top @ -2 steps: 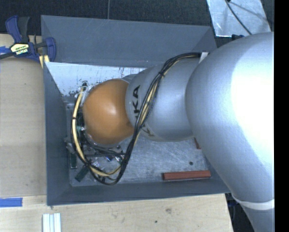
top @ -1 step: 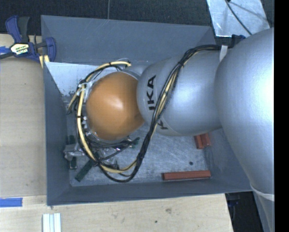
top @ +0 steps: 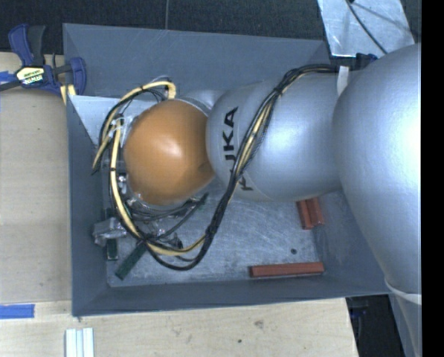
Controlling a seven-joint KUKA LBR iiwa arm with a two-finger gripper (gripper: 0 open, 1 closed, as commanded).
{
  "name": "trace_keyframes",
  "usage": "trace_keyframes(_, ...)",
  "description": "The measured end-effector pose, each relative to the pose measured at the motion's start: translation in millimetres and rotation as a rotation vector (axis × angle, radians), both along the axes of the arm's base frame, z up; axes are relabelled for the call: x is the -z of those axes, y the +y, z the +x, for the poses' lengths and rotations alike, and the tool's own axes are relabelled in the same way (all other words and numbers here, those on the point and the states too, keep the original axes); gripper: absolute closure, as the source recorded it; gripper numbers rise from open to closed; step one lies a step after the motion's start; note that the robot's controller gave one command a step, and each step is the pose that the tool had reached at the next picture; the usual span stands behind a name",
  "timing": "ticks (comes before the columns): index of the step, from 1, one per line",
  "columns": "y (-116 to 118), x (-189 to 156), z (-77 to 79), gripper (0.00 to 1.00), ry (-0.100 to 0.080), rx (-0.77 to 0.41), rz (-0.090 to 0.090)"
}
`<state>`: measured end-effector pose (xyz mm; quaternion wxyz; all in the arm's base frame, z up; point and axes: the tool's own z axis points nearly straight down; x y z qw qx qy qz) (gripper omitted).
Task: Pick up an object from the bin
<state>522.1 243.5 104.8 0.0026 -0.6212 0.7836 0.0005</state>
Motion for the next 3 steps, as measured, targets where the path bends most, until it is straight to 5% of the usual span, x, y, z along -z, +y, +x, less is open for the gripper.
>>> trace_keyframes(1,-1,35,4.4,0.00,0.002,-0.385,-0.005)
trace_keyframes(2,1,35,-16.3,0.00,0.004,-0.643,-0.004)
trace_keyframes(3,2,34,-15.7,1.00,0.004,-0.641,-0.003)
